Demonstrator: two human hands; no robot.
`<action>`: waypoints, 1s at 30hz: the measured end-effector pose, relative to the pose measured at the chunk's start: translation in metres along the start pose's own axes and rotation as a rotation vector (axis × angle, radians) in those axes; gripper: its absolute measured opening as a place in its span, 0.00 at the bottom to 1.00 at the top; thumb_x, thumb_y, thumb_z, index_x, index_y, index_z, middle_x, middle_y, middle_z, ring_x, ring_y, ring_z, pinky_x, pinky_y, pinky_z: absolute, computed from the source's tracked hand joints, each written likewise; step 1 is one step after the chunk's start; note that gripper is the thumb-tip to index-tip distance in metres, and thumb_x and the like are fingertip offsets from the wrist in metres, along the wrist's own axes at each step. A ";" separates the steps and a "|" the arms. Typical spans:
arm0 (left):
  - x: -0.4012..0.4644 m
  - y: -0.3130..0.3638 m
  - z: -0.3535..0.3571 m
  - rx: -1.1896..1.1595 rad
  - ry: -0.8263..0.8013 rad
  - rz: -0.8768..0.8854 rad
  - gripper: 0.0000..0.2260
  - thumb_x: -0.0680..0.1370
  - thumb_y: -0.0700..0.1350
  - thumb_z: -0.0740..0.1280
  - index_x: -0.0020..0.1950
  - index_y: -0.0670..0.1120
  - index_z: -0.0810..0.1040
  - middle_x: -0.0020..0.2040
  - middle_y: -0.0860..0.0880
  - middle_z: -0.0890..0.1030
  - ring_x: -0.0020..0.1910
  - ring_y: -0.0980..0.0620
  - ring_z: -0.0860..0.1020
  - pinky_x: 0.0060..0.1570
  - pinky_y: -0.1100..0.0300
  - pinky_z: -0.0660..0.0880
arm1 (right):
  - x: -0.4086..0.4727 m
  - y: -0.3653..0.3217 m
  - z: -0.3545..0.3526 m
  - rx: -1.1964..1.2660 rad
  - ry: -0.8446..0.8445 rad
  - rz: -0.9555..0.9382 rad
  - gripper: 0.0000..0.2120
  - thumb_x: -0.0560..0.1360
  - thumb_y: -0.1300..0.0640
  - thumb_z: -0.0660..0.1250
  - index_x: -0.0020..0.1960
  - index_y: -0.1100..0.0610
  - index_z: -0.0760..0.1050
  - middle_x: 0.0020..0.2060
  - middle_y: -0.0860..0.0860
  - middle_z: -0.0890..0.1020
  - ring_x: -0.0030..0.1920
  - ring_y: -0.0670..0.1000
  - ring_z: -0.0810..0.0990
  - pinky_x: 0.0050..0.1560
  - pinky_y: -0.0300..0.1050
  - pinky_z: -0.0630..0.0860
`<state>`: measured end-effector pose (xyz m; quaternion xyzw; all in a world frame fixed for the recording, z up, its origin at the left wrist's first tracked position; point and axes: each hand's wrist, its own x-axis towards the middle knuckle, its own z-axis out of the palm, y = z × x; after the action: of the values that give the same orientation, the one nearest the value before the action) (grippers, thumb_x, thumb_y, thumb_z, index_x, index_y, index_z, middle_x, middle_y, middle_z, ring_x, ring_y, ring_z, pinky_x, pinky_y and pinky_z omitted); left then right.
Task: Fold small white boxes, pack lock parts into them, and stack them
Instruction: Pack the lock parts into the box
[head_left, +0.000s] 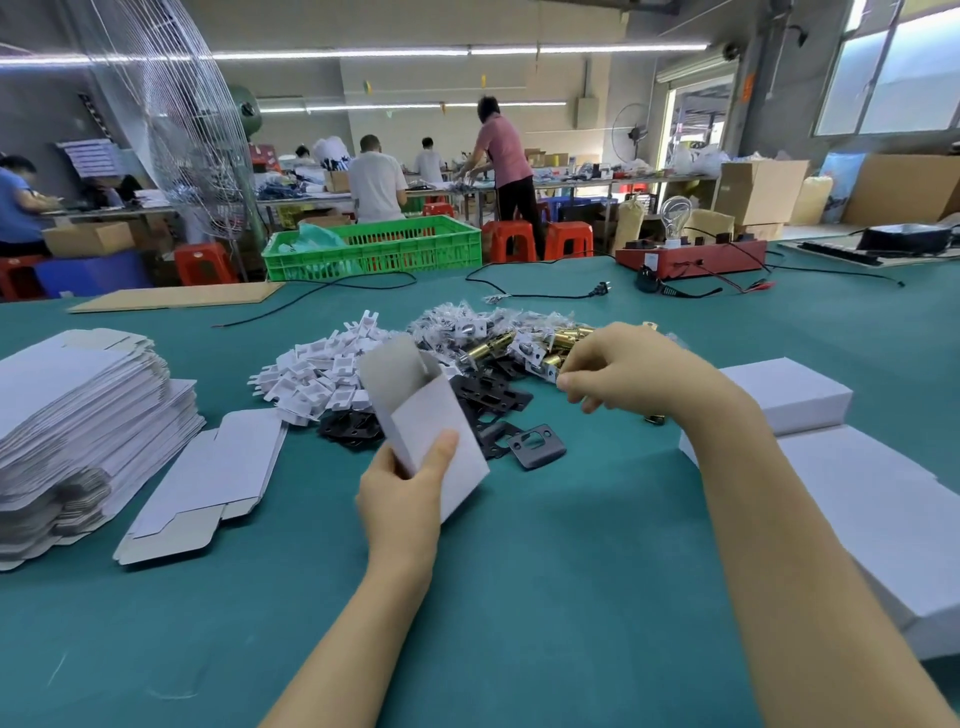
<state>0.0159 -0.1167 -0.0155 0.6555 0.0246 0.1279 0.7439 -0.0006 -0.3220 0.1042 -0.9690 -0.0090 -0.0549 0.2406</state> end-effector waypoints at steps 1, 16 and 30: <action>0.002 0.000 -0.002 -0.031 0.040 -0.014 0.05 0.73 0.48 0.75 0.44 0.53 0.80 0.43 0.56 0.84 0.45 0.53 0.83 0.43 0.58 0.77 | 0.003 0.003 0.004 0.018 -0.015 0.010 0.08 0.78 0.55 0.65 0.47 0.58 0.80 0.40 0.49 0.85 0.38 0.43 0.84 0.45 0.43 0.80; 0.003 -0.003 -0.001 0.016 -0.062 0.015 0.06 0.72 0.47 0.76 0.45 0.54 0.81 0.39 0.61 0.84 0.40 0.61 0.82 0.43 0.58 0.77 | 0.024 0.009 0.063 0.054 0.030 0.025 0.21 0.74 0.56 0.70 0.66 0.53 0.72 0.64 0.52 0.74 0.61 0.53 0.74 0.50 0.40 0.69; -0.004 0.000 0.004 0.166 -0.193 0.067 0.09 0.70 0.49 0.78 0.47 0.54 0.82 0.45 0.54 0.85 0.48 0.51 0.82 0.51 0.48 0.80 | 0.031 0.026 0.095 0.015 -0.061 0.059 0.20 0.70 0.54 0.74 0.61 0.51 0.75 0.58 0.53 0.75 0.56 0.53 0.74 0.51 0.43 0.71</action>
<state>0.0131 -0.1212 -0.0153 0.7246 -0.0586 0.0866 0.6812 0.0413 -0.3010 0.0124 -0.9682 0.0117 -0.0179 0.2492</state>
